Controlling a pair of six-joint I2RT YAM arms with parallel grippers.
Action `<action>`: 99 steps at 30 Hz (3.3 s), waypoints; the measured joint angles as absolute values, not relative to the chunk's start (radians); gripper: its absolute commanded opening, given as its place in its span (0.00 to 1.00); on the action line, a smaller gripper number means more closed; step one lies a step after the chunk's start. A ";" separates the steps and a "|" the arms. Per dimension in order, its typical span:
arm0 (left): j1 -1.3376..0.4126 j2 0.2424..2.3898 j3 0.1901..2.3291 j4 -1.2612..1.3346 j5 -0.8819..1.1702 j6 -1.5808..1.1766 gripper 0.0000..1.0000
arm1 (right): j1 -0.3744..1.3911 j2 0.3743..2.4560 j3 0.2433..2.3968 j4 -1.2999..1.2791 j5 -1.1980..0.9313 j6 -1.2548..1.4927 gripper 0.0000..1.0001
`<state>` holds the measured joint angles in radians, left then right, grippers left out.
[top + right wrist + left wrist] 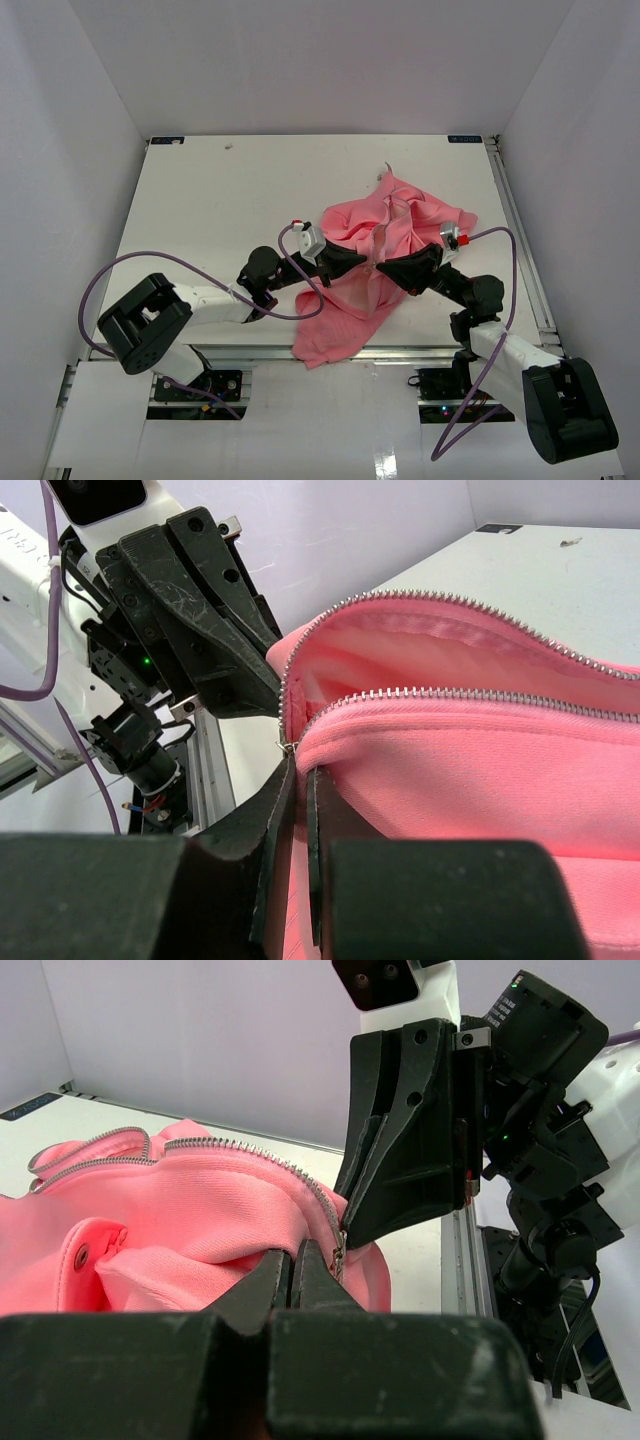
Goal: Zip up the jacket
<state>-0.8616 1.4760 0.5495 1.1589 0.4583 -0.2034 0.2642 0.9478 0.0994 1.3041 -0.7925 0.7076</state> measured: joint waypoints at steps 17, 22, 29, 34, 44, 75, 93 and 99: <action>-0.863 1.485 0.550 1.159 0.476 -0.191 0.00 | 0.264 0.940 0.099 1.304 -0.800 0.720 0.08; -0.866 1.479 0.558 1.127 0.464 -0.176 0.00 | 0.264 0.940 0.100 1.304 -0.813 0.724 0.08; -0.867 1.446 0.572 1.078 0.446 -0.156 0.00 | 0.264 0.952 0.100 1.304 -0.835 0.727 0.08; -0.867 1.434 0.573 1.066 0.443 -0.150 0.00 | 0.264 0.953 0.100 1.304 -0.841 0.729 0.08; -0.867 1.434 0.574 1.064 0.443 -0.146 0.00 | 0.264 0.953 0.101 1.304 -0.840 0.731 0.08; -0.875 1.434 0.565 1.063 0.442 -0.099 0.00 | 0.264 0.953 0.102 1.304 -0.836 0.731 0.08; -0.875 1.434 0.562 1.072 0.441 -0.094 0.00 | 0.264 0.953 0.102 1.304 -0.806 0.730 0.08; -0.875 1.435 0.562 1.074 0.441 -0.096 0.00 | 0.264 0.953 0.102 1.304 -0.796 0.730 0.08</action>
